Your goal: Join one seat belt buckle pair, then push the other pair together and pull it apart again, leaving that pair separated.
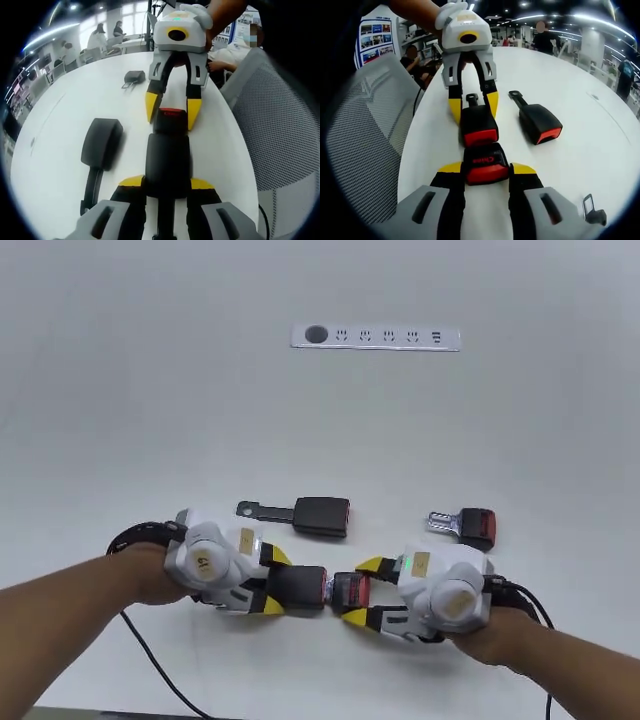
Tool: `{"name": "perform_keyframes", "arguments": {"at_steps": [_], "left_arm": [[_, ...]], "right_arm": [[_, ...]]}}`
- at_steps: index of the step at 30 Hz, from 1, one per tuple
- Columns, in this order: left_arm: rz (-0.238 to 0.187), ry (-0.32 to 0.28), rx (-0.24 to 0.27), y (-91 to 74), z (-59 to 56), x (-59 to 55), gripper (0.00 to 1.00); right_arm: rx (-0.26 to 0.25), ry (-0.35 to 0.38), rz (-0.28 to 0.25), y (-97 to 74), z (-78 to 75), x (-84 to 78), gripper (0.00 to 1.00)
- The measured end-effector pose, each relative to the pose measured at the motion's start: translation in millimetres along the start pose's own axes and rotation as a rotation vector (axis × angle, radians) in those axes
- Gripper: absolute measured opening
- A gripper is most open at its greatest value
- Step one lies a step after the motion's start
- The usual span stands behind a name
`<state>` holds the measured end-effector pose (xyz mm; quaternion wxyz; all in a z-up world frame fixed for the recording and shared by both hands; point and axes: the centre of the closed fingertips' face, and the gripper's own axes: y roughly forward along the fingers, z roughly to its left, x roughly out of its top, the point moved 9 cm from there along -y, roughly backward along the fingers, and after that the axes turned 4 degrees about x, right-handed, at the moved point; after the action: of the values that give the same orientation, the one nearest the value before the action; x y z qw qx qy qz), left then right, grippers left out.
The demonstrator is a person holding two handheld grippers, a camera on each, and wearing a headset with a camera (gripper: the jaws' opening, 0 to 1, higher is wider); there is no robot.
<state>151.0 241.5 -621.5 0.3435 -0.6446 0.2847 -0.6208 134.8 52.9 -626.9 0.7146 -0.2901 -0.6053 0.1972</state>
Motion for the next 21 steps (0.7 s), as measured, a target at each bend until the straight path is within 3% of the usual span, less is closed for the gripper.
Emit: {"name": "perform_keyframes", "arguments": {"at_steps": [14, 20, 21], "left_arm": [[-0.021, -0.023, -0.005, -1.1, -0.9, 0.7, 0.31], [-0.01, -0.036, -0.015, -1.1, 0.0, 2.4, 0.31], [0.016, -0.008, -0.027, -0.8, 1.2, 4.3, 0.31]], "right_arm": [[0.003, 0.003, -0.027, -1.2, -0.2, -1.1, 0.32], [-0.009, 0.009, -0.035, -1.0, 0.9, -1.2, 0.33], [-0.011, 0.01, -0.036, -0.7, 0.9, -1.7, 0.33]]}}
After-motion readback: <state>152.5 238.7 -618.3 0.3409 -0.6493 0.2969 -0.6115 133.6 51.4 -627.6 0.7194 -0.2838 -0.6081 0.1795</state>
